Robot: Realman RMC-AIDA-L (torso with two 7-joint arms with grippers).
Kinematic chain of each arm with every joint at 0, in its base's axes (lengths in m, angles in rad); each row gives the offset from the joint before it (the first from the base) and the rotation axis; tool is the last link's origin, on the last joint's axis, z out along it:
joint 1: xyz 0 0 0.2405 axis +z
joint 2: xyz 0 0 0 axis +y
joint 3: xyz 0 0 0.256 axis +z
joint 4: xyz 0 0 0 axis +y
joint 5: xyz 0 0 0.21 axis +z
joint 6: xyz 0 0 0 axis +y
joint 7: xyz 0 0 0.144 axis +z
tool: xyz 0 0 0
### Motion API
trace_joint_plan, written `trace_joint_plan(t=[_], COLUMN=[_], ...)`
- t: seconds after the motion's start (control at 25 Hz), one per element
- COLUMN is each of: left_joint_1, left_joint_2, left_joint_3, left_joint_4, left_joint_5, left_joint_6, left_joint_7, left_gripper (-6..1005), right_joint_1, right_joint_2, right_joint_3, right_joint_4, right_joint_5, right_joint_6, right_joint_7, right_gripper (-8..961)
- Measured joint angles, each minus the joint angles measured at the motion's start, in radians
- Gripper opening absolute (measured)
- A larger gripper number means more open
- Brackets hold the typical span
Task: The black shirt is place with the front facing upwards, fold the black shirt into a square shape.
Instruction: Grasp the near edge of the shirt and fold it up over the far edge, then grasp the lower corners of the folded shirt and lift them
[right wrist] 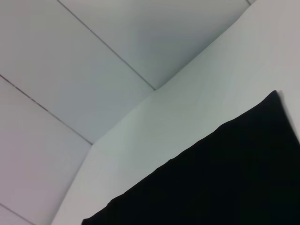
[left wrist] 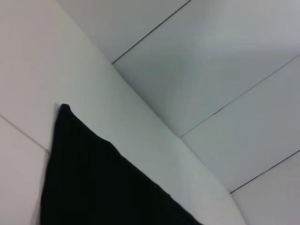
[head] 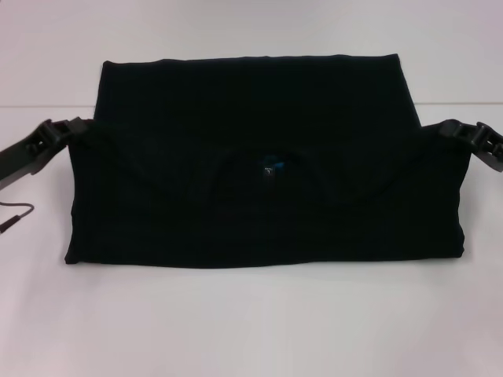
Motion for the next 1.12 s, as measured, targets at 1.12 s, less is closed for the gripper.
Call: trace_joint_plan(t=[1.12], left_joint_1=[0.068], left_joint_2=[-0.026], left_joint_3=[0.064], left_joint_4=[-0.006], left_joint_5=[-0.029], left_joint_6=[-0.030], left_joint_7=[0.031], left_gripper=[411], right_joint_1=[-0.038], right_joint_2=[0.009], right_joint_3=[-0.087], right_joint_4=[0.013], right_joint_5=[0.020], right_joint_6=[0.019], right_joint_7=[-0.098], right_gripper=[461])
